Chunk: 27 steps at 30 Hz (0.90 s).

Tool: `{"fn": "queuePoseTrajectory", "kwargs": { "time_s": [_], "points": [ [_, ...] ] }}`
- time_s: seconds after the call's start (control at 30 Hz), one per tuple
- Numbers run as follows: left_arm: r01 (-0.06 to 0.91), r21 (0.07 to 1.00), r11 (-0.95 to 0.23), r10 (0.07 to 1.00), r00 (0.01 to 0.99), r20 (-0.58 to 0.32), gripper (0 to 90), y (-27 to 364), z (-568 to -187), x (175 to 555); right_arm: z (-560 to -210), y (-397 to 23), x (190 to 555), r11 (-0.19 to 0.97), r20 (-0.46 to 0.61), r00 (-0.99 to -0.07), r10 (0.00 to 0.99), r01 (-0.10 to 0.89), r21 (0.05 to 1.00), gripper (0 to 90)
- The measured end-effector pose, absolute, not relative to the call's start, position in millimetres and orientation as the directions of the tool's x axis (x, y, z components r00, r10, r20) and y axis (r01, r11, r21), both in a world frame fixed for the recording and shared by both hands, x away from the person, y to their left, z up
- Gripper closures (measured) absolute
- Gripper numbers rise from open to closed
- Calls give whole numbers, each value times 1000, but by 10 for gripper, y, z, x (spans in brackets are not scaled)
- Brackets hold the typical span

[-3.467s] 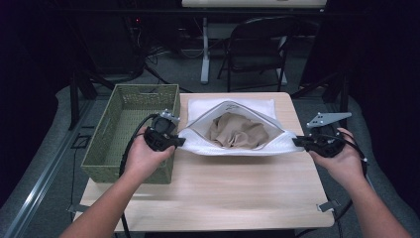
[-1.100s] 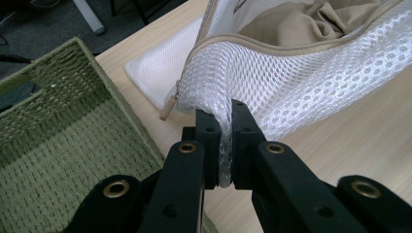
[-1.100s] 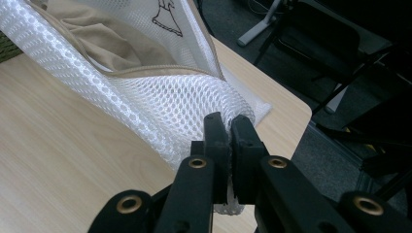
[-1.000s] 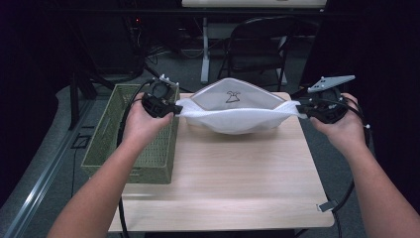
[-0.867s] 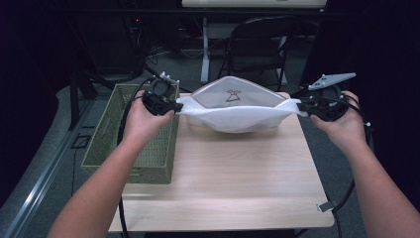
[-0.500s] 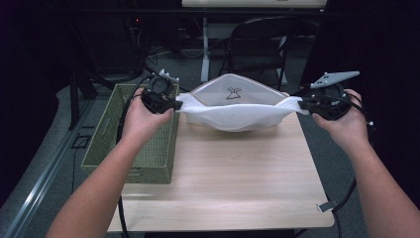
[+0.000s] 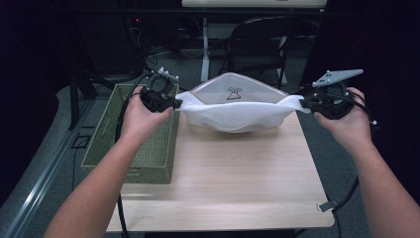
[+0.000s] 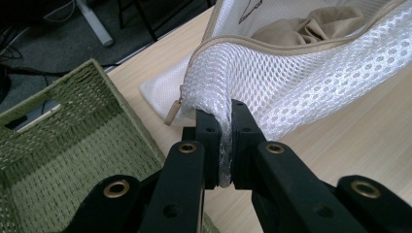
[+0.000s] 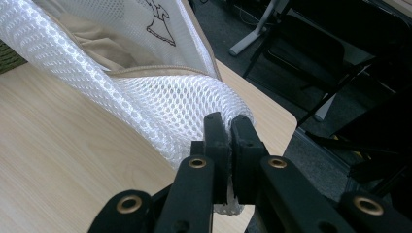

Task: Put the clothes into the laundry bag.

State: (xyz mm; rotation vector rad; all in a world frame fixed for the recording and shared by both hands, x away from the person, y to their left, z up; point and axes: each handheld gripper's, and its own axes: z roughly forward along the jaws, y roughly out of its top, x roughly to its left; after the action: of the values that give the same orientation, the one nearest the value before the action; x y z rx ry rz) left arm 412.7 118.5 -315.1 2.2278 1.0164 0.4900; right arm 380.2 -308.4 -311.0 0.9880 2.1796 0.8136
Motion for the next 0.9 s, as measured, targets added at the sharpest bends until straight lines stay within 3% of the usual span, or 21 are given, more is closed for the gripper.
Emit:
{"fn": "queuePoseTrajectory", "kwargs": {
  "time_s": [0.9],
  "points": [
    [557, 684, -471, 799, 598, 63, 855, 1212, -3207, 4406, -3107, -2987, 4108, 540, -278, -530, 801, 439, 718, 871]
  ]
}}
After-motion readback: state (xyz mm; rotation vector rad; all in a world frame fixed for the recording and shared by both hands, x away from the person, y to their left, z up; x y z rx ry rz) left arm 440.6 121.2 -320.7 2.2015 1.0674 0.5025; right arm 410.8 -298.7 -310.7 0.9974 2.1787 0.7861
